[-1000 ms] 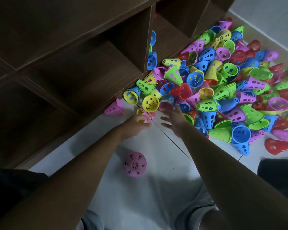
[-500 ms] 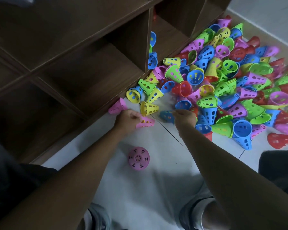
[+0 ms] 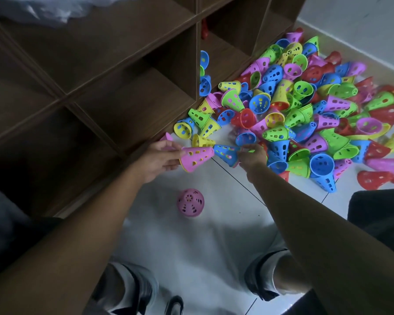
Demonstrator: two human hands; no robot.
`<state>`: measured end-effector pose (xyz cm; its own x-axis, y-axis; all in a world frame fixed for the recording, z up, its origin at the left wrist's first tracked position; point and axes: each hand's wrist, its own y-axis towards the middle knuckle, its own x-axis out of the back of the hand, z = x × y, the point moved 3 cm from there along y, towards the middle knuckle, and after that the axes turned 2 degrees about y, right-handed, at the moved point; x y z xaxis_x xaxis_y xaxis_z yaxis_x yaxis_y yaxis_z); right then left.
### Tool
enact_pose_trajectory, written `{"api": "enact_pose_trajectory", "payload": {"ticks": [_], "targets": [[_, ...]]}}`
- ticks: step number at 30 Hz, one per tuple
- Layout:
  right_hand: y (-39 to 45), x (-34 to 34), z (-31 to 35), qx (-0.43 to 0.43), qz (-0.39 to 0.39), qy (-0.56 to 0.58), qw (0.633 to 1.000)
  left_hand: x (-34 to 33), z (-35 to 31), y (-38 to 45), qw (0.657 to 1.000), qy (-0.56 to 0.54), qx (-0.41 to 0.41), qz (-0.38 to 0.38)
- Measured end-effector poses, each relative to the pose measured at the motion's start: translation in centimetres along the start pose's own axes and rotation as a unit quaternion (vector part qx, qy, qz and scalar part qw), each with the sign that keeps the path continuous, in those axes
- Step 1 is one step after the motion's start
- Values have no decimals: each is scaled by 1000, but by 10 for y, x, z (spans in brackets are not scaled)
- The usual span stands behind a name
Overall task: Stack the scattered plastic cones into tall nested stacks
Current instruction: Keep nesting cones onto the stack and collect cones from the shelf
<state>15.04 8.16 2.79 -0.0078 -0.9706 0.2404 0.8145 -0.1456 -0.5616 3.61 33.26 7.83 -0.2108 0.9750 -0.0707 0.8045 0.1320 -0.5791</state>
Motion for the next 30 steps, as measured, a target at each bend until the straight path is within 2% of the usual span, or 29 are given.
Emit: {"api": "enact_pose_trajectory", "payload": {"ticks": [4,7,15,18,22,26,30], "targets": [[-6,1,6,-24,25,86,996,10,0,-17,998,-26,19,54],[-18,-3,18,-40,71,155,985,16,5,-29,995,-47,31,82],[-47,-14,26,-24,247,152,957,18,28,-51,984,-42,46,169],[-60,-19,30,-40,290,176,940,18,34,-58,979,-34,55,191],[-72,-23,37,-50,353,168,919,16,40,-62,979,-29,58,191],[-83,-24,40,-62,408,172,894,12,47,-66,986,8,66,156],[-92,-25,37,-59,456,101,882,10,56,-66,989,47,71,124]]}}
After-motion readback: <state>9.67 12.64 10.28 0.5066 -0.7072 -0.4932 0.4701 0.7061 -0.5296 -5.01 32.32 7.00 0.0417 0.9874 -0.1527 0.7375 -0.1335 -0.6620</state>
